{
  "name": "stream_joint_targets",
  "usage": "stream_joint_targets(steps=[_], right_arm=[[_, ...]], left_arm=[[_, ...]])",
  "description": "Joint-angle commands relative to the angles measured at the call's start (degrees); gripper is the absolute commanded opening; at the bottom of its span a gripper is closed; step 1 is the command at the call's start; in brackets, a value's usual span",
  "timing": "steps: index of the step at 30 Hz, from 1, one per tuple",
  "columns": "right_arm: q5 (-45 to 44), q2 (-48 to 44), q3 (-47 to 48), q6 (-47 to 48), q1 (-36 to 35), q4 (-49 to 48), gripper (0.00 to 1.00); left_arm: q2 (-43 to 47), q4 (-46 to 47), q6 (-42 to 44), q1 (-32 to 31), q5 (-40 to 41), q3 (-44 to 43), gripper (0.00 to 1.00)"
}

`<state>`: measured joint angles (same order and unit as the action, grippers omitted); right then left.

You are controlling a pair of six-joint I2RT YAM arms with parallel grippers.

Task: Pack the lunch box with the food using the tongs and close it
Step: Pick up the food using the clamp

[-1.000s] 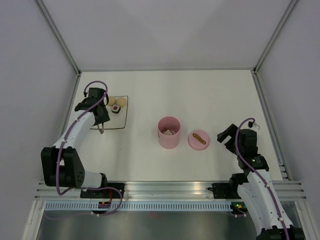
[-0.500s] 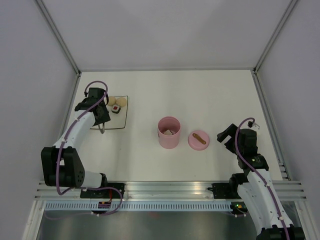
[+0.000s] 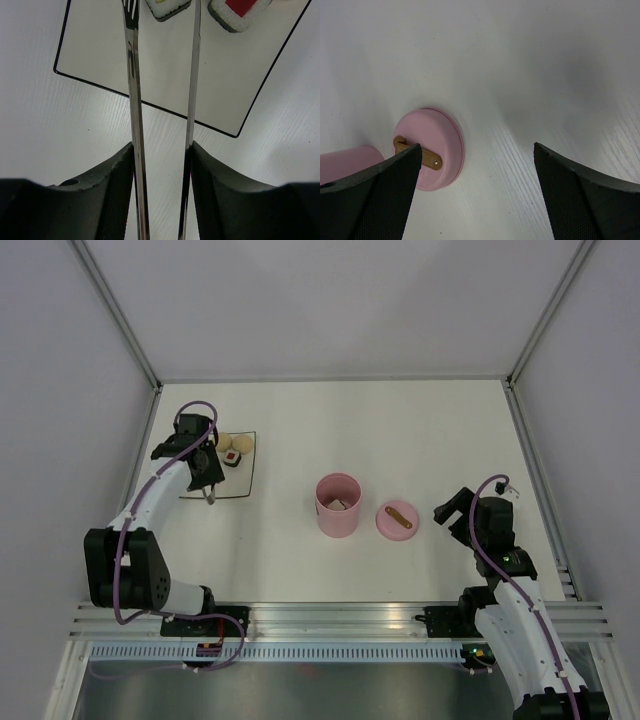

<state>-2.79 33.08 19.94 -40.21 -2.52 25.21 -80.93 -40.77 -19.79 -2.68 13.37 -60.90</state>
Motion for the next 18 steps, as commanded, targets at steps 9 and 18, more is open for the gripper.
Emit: stream_joint_targets(steps=[9,18], right_arm=[[0.2,0.7,-0.5,0.7,-0.2,-2.4,0.98],[0.3,1.7,-0.4,0.7,-0.1,-3.3,0.98]], left_arm=[[-2.0,1.5,1.8,0.3,0.3,-3.3,0.39],[3.5,-3.8,2.7,0.2,1.0,-12.1,0.35]])
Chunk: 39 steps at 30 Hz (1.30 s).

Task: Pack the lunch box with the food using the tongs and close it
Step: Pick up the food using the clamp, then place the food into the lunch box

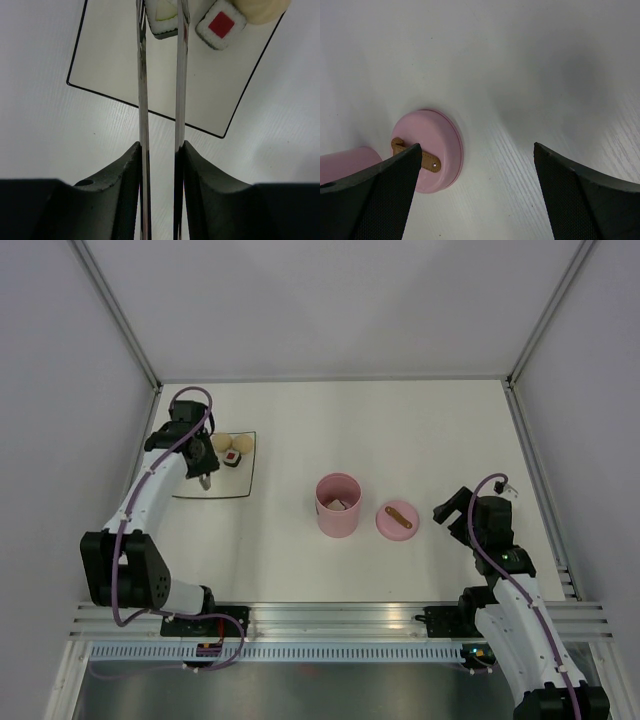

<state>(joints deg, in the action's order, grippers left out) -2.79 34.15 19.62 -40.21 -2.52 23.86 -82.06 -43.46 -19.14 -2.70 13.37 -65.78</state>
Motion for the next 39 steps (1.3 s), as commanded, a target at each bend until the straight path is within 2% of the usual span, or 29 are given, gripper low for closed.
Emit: stream_joint_targets(steps=[1,3,8,12,14,16,25,30,36,39], right_arm=[[0.5,0.9,0.0,0.7,-0.1,-2.0,0.98],[0.3,1.3,0.1,0.8,-0.2,-2.3,0.98],[-0.6,2.3,1.3,0.4,-0.2,-1.5,0.98],[-3.2,1.0,3.8,0.4,-0.1,1.0,0.98],[-4.8,0.0,4.5,0.0,-0.2,2.3,0.98],[-6.8,-1.3,5.3,-0.6,-0.1,2.9,0.98],[-8.0,-4.0,5.7,-4.1,-0.2,6.4,0.98],[-8.0,-6.8,6.2,-4.2,-0.2,8.4,0.98],[-8.6,-8.2,8.2,-3.7,-0.1,11.7,0.98],[-7.9,-9.5,8.3,-3.7,-0.2,12.3,0.98]], left_arm=[[5.0,-2.0,2.0,-0.2,1.4,-8.4,0.34],[6.7,-4.6,1.6,-1.5,2.7,-10.4,0.34],[7.7,-11.3,1.5,-13.3,11.5,-16.7,0.34],[9.7,-16.1,-1.8,-24.2,7.6,-22.2,0.34],[10.4,-18.4,-4.3,-31.9,4.6,-24.8,0.34],[10.5,-21.4,-6.3,-39.4,4.8,-26.6,0.33],[14.1,-25.4,-14.9,-61.8,3.0,-25.1,0.33],[12.2,-25.4,-15.9,-68.2,6.9,-23.0,0.33],[12.5,-21.7,-15.1,-68.0,13.6,-20.7,0.36],[11.9,-19.4,-14.3,-67.4,12.8,-20.5,0.36]])
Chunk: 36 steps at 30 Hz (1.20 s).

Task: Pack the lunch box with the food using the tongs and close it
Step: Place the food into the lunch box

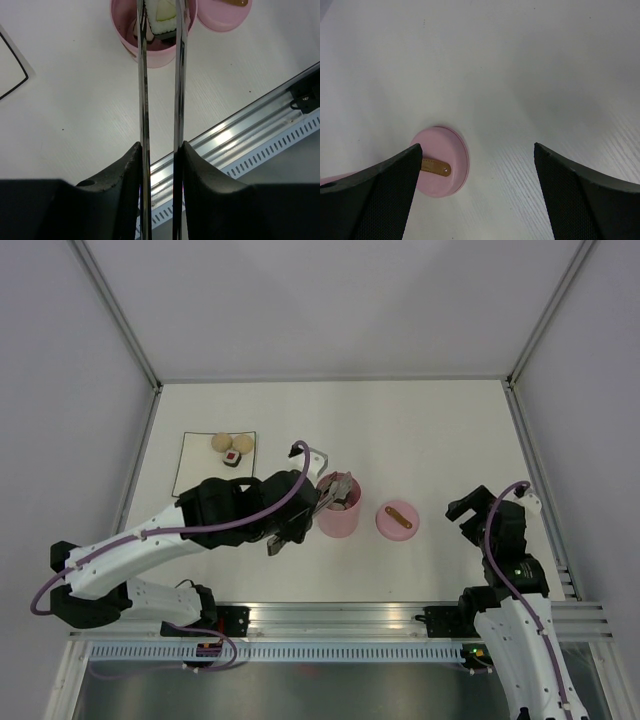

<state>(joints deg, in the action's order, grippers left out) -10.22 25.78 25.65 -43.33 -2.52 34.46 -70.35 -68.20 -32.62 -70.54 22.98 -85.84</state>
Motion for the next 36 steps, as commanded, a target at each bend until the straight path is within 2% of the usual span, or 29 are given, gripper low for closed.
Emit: stream_joint_targets(steps=[1,8,17,22,26,33,36], right_arm=[[-0.3,-1.5,2.1,-0.8,-0.1,1.6,0.98],[0.6,-2.8,1.6,-0.4,-0.2,1.3,0.98],[0.9,-3.1,1.6,-0.2,-0.1,1.4,0.98],[0.7,-3.1,1.2,-0.2,-0.2,1.0,0.98],[0.7,-2.2,1.2,-0.1,-0.2,0.7,0.98],[0.6,-1.5,1.2,0.3,-0.1,0.4,0.98],[0.6,-1.4,1.1,0.4,-0.2,0.3,0.98]], left_arm=[[-0.1,5.8,-0.6,0.4,2.9,-0.2,0.36],[-1.1,8.5,-1.8,0.9,2.5,3.7,0.37],[0.1,9.7,-2.7,4.8,2.5,6.2,0.4],[0.1,10.2,-2.2,4.9,1.3,5.9,0.44],[-0.1,11.0,-1.2,5.0,1.3,6.0,0.52],[-0.2,11.0,0.5,5.6,2.3,3.3,0.52],[2.5,10.7,1.5,8.6,2.3,1.3,0.52]])
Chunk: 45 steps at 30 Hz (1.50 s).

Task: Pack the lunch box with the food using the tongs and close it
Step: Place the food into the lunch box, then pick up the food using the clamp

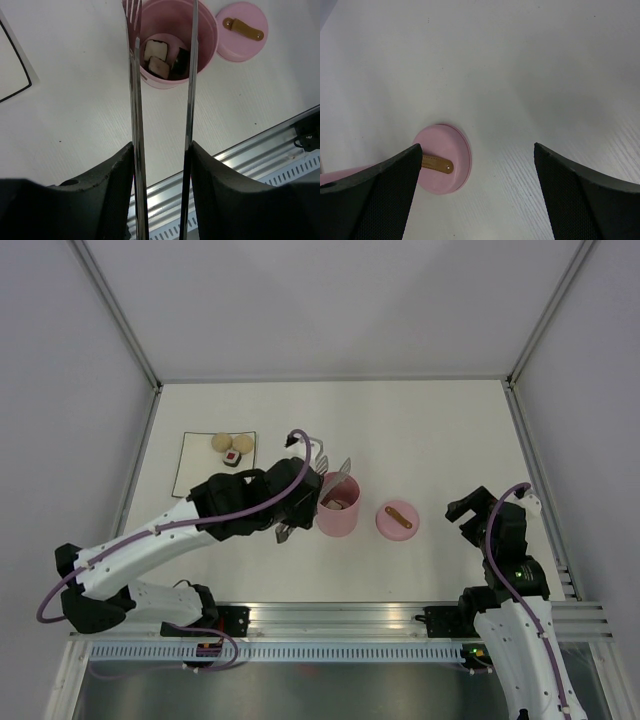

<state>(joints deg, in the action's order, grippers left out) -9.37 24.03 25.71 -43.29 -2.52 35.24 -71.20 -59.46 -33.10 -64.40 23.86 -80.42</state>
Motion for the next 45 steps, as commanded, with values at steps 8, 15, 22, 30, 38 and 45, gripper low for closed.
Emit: stream_joint_targets(steps=[8,15,22,30,38,45], right_arm=[[0.7,1.0,-0.9,0.8,-0.1,-1.6,0.98],[2.2,1.5,-1.7,1.2,-0.1,-3.3,0.98],[2.9,3.3,-2.2,2.5,-0.1,-4.8,0.98],[4.0,3.9,-3.8,2.3,-0.1,-7.2,0.98],[4.8,5.5,-3.7,2.9,-0.1,-9.0,0.98],[4.5,6.0,-3.4,3.3,-0.1,-9.1,0.98]], left_arm=[[8.4,2.9,9.1,26.5,-0.1,1.7,0.54],[7.7,11.0,11.6,45.5,-6.9,14.1,0.54],[4.4,15.2,11.0,49.7,-7.3,17.6,0.54],[3.2,18.7,17.3,51.4,-8.9,19.0,0.56],[-0.5,21.8,19.9,52.8,-11.9,20.1,0.56],[-0.7,23.3,20.7,53.7,-11.6,23.2,0.57]])
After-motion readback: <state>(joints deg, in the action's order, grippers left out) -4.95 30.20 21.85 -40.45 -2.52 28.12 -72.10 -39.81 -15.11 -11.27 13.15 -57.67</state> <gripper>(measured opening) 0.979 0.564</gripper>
